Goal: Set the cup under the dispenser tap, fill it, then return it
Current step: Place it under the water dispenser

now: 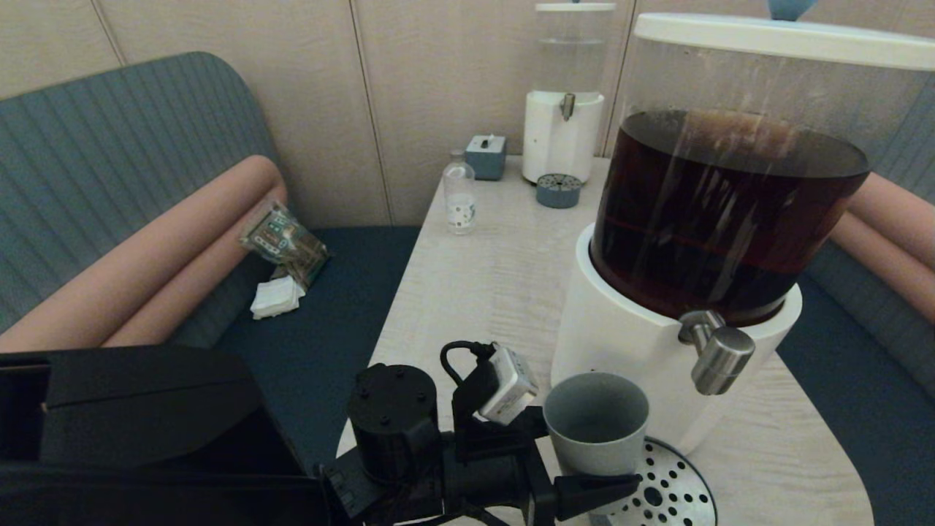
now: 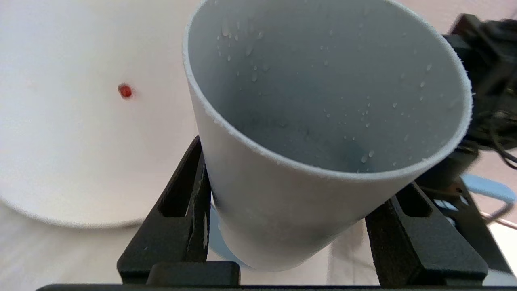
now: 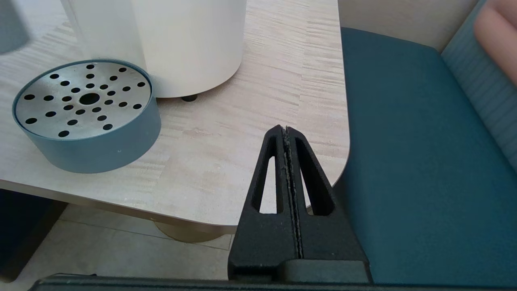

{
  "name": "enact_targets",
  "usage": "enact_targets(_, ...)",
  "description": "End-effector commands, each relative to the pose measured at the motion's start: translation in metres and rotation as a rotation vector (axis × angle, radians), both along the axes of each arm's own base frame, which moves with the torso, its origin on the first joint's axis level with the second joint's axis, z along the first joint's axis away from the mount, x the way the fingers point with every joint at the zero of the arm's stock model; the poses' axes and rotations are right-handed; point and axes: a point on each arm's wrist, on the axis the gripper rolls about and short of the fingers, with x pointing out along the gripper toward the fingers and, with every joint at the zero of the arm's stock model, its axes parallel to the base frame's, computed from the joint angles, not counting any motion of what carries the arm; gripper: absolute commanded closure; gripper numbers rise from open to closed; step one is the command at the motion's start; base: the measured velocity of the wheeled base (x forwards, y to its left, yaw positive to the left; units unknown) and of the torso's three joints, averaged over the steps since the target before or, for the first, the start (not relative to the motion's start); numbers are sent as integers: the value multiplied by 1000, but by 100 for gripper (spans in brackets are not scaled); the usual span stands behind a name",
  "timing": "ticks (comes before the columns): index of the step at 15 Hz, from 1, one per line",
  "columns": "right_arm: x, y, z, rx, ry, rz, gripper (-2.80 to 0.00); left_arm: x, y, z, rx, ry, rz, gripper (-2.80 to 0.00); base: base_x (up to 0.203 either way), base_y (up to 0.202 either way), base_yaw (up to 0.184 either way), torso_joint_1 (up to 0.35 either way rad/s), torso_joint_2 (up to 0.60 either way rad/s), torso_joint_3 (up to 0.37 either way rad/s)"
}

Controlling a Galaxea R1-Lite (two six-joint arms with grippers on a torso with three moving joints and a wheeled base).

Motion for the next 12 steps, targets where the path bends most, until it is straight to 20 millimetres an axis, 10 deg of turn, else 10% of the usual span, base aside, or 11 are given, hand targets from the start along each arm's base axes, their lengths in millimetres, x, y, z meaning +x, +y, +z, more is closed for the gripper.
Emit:
enact_targets(1, 0, 0, -3, 0, 4, 0, 0, 8, -12, -9, -5, -2, 2, 0, 0, 0, 0, 0, 0, 0)
enact_targets(12, 0, 0, -3, 0, 4, 1, 0, 11, -50, -31, -15, 22, -19, 0, 0, 0, 0, 0, 0, 0)
